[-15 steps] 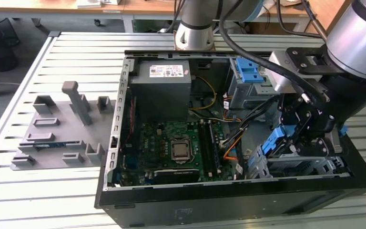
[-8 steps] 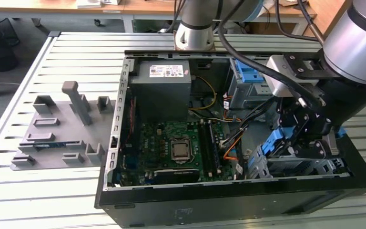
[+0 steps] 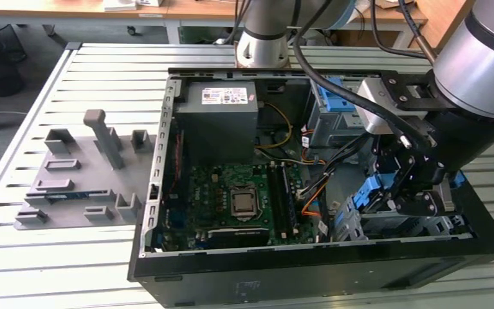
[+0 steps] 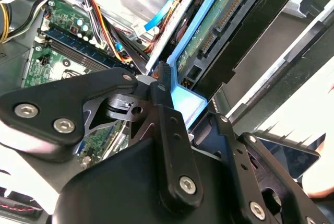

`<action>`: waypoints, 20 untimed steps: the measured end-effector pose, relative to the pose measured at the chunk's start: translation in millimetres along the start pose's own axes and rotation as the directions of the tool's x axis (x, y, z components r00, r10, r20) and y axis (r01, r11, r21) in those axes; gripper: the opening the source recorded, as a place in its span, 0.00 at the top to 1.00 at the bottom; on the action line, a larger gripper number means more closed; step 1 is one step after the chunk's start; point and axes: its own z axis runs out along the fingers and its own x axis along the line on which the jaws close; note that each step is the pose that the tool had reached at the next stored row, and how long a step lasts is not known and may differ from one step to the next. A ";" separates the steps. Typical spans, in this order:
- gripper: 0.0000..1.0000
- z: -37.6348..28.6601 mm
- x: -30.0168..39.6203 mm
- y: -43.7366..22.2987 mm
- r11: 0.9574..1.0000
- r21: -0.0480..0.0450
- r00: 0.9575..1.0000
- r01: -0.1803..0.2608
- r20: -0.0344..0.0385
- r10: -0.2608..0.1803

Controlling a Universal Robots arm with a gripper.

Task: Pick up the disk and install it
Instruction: 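Insert the disk into the insertion slot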

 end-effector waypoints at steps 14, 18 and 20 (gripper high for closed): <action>0.52 0.3 0.0 0.0 1.000 0.000 1.000 0.000 0.000 0.000; 0.69 0.4 0.0 0.0 1.000 0.000 1.000 0.000 0.000 0.000; 0.81 0.4 0.0 0.0 1.000 0.000 1.000 0.000 0.000 0.000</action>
